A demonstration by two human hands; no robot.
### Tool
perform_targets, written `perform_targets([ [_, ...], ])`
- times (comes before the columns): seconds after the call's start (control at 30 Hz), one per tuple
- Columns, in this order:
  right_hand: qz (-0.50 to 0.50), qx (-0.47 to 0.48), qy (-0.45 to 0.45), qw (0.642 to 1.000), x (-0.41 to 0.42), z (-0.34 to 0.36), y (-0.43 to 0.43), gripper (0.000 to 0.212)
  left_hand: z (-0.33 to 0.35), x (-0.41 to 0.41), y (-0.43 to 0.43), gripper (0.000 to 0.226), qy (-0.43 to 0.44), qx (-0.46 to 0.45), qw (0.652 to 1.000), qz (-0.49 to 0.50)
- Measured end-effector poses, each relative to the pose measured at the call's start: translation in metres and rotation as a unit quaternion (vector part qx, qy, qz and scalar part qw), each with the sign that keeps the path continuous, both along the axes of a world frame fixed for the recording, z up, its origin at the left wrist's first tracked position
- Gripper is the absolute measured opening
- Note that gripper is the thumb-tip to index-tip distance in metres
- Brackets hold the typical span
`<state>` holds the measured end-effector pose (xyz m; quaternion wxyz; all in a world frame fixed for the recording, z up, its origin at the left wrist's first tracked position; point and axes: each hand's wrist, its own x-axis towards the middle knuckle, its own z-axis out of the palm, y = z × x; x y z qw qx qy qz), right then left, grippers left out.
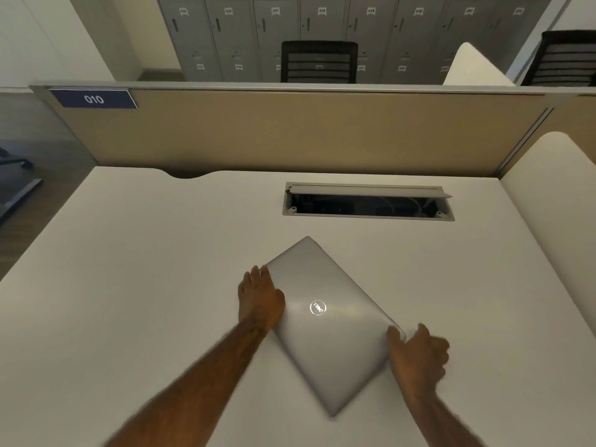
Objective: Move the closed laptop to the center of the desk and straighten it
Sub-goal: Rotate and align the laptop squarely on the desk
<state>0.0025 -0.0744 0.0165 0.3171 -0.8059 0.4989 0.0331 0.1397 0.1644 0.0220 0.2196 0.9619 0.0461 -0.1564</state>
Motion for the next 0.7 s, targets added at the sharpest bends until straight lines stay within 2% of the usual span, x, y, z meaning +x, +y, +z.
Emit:
perform_targets([
  [0.07, -0.019, 0.049, 0.017, 0.998, -0.016, -0.008, 0.006, 0.075, 0.004, 0.015, 0.001, 0.071, 0.012, 0.0, 1.0, -0.026],
  [0.27, -0.076, 0.177, -0.021, 0.981, -0.027, -0.014, 0.038, 0.079, 0.016, 0.039, -0.013, 0.068, 0.035, -0.022, 0.998, -0.05],
  [0.43, -0.134, 0.26, -0.094, 0.952, -0.021, -0.011, 0.054, 0.063, 0.017, 0.055, -0.021, 0.058, 0.061, -0.023, 0.997, -0.032],
  [0.5, -0.149, 0.281, -0.115, 0.941, -0.02, -0.011, 0.057, 0.061, 0.016, 0.059, -0.022, 0.054, 0.071, -0.027, 0.997, -0.017],
  [0.63, -0.153, 0.29, -0.134, 0.935, -0.019, -0.012, 0.054, 0.083, 0.021, 0.063, -0.022, 0.06, 0.09, -0.044, 0.995, 0.008],
  [0.7, -0.141, 0.29, -0.141, 0.936, -0.017, -0.013, 0.049, 0.081, 0.021, 0.063, -0.02, 0.062, 0.093, -0.057, 0.994, 0.024],
])
